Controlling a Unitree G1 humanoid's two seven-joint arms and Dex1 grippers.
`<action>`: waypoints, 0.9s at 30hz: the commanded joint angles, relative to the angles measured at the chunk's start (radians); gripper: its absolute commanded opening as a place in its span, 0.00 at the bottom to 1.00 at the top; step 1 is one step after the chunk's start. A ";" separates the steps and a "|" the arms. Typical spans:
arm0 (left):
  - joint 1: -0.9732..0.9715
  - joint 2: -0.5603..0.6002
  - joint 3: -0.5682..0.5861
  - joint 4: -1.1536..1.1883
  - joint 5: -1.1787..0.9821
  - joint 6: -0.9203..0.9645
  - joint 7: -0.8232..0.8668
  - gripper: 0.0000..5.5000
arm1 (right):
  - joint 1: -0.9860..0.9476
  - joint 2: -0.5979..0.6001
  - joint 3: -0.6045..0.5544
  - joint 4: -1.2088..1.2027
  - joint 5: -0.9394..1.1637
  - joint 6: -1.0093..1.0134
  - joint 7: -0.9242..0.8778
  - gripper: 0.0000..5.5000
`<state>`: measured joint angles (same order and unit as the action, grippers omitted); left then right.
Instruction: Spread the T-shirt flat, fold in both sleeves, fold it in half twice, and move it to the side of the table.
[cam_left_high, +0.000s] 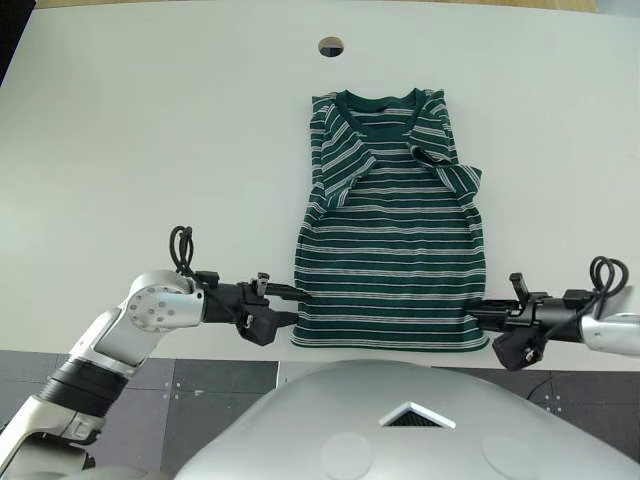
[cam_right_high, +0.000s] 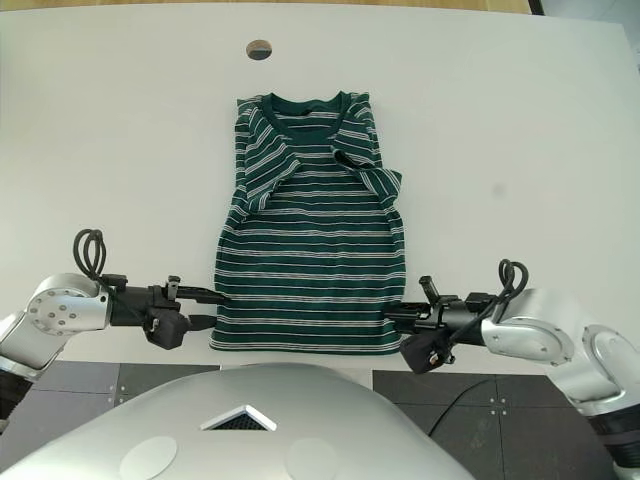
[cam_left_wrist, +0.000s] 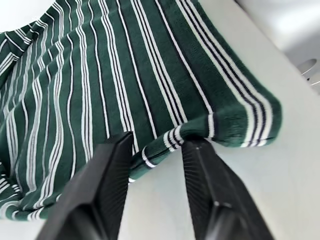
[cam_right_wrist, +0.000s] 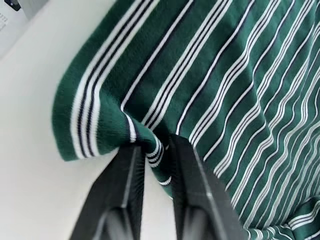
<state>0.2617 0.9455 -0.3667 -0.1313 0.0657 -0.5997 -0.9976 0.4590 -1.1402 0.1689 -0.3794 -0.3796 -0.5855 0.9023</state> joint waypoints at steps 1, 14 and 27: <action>0.006 0.011 -0.035 0.016 0.044 0.058 -0.035 0.19 | 0.032 0.013 0.061 0.063 -0.061 0.041 0.022 0.02; 0.078 0.154 -0.012 -0.038 -0.205 0.114 -0.189 0.03 | 0.128 -0.037 0.013 -0.071 0.442 0.264 0.138 0.02; -0.162 -0.059 0.173 -0.011 -0.464 0.422 -0.030 0.03 | -0.152 0.189 -0.138 -0.097 0.739 0.566 -0.010 0.02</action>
<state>0.1651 0.9319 -0.2170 -0.1726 -0.3932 -0.2558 -1.0797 0.3493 -0.9812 0.0493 -0.4940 0.3401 -0.0735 0.9182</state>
